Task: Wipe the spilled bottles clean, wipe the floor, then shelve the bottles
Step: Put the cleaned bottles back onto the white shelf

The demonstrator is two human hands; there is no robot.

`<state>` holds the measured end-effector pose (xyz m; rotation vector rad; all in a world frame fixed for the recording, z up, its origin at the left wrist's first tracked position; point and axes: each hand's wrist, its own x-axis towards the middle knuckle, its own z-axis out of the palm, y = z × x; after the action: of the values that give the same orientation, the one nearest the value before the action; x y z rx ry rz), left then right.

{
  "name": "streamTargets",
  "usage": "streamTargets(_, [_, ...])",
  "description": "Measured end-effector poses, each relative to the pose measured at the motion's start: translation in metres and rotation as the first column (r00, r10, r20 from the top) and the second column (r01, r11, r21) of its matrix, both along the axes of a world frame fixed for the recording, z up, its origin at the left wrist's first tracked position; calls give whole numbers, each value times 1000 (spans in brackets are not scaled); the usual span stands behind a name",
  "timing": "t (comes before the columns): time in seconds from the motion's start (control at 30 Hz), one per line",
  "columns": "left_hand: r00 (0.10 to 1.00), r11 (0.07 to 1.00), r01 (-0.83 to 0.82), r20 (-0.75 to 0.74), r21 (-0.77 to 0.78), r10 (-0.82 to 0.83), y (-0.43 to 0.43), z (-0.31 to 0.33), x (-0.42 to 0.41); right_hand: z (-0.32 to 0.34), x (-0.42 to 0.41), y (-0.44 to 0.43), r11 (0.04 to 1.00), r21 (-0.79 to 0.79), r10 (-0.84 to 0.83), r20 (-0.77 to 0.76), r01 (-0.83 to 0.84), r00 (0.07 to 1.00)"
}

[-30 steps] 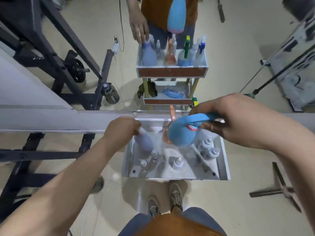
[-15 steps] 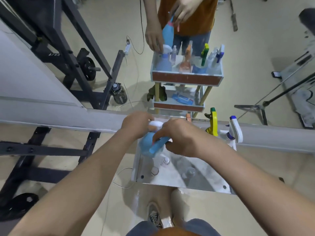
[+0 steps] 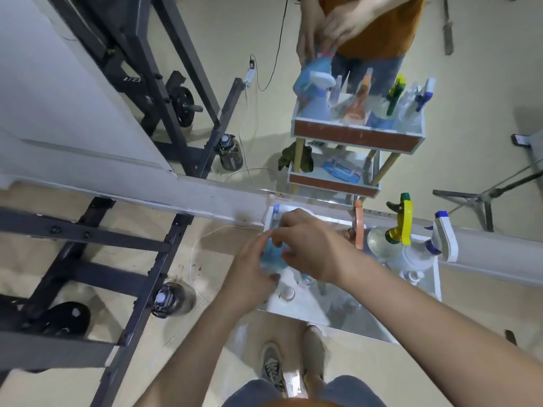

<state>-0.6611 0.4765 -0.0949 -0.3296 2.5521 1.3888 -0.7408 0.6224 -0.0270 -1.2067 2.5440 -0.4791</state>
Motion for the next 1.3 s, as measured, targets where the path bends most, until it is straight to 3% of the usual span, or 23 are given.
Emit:
streamTargets(0.1, [996,961,-37,-91,-275,13,12,-25,1,-11,8,1,967,-227,-122,-13,116,992])
streamTargets(0.17, [987,953,-149,-94,-264,128,15,-32,-3,-17,14,1,916,-322,-233,61,240,970])
streamTargets(0.27, [988,949,-128,-117,-289,98,23,-40,-2,-26,17,2,864,-336,-321,203,374,925])
streamTargets(0.5, [995,960,-34,-102,-279,5,39,-54,-5,-34,6,12,896,-50,-432,123,441,893])
streamTargets(0.6, [994,958,-86,-86,-272,65,37,-65,-5,-38,2,9,864,-172,-444,183,473,877])
streamTargets(0.77, [987,979,-153,17,-134,157,25,-80,-5,-62,11,-1,892,-232,-360,158,389,920])
streamTargets(0.9, [977,976,-207,35,-63,210,19,-82,-1,-47,1,3,758,-515,-482,-28,401,876])
streamTargets(0.97, [954,956,-291,70,-25,292,14,-71,4,-34,-18,2,831,-352,-496,-116,431,861])
streamTargets(1.03, [915,917,-395,59,-62,398,3,-56,13,-31,-37,-3,895,49,-433,-154,444,888])
streamTargets(1.1, [894,892,-442,-124,-93,430,-7,-33,16,-37,-51,-8,866,288,-400,-90,408,912])
streamTargets(1.2, [906,939,-205,-417,-275,76,-9,4,-1,-45,-61,-10,885,296,-367,-29,358,930])
streamTargets(1.23, [903,934,-101,-426,-344,-59,-7,8,-11,-44,-62,-9,899,277,-343,-35,339,939])
streamTargets(1.3, [916,873,110,-293,-475,-275,-2,15,-31,-42,-63,-7,922,261,-280,-57,285,958])
